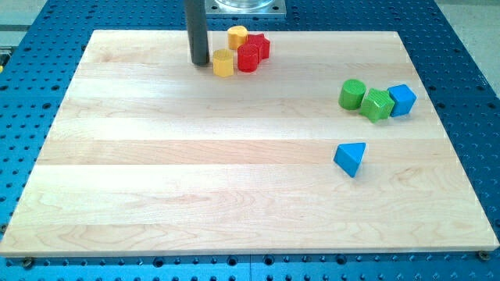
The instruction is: Push the triangle into the green blocks
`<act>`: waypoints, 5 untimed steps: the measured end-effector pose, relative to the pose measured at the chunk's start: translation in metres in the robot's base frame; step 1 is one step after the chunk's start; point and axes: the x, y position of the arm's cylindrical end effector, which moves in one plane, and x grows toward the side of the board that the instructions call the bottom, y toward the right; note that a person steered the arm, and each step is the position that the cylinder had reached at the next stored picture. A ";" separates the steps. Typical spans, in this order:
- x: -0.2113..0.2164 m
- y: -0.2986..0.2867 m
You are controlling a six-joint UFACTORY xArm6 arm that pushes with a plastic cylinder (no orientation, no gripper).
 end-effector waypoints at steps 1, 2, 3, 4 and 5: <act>0.051 -0.008; 0.035 0.037; 0.002 0.054; 0.007 0.045; 0.112 0.052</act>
